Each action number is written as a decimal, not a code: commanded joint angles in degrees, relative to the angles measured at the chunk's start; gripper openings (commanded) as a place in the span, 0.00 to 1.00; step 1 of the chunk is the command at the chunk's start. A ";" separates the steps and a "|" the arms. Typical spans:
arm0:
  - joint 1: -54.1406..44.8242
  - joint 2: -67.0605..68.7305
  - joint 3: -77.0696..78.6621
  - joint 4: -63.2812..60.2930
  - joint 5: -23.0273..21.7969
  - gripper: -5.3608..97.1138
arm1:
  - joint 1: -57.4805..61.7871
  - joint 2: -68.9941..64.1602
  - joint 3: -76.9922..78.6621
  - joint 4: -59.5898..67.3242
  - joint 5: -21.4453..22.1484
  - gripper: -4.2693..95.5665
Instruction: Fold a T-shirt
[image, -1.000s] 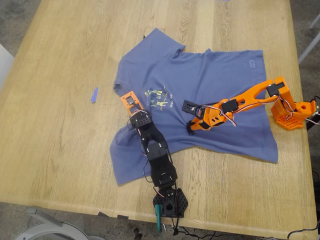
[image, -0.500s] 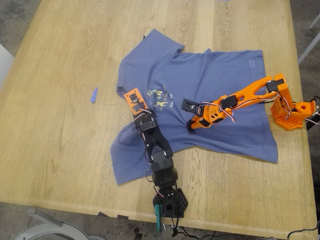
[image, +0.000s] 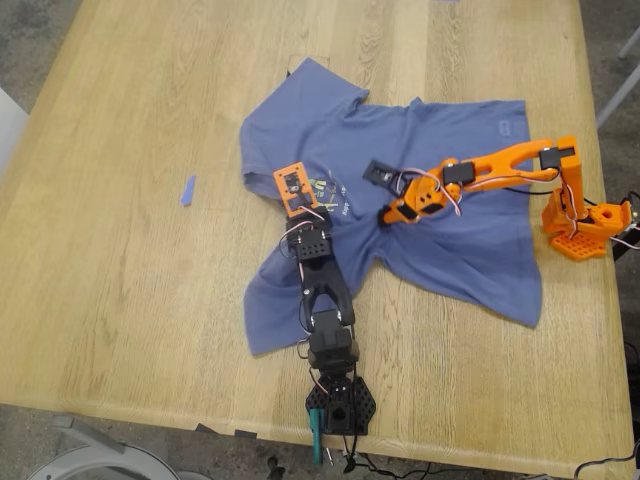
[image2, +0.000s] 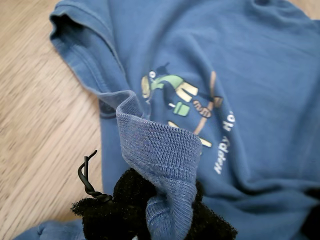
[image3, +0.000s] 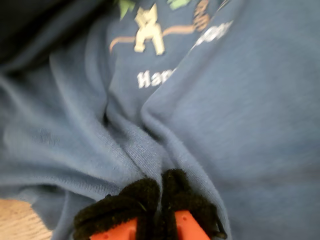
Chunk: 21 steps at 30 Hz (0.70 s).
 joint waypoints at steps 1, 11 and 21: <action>2.99 9.05 -0.88 -1.49 -0.70 0.05 | 2.46 5.80 -0.97 -0.18 -0.18 0.04; 12.48 12.04 -1.05 -1.23 -0.53 0.05 | 12.30 14.50 6.06 -0.35 -0.18 0.04; 26.46 9.58 -4.66 -5.63 -0.35 0.05 | 18.37 15.47 7.21 -4.31 0.26 0.04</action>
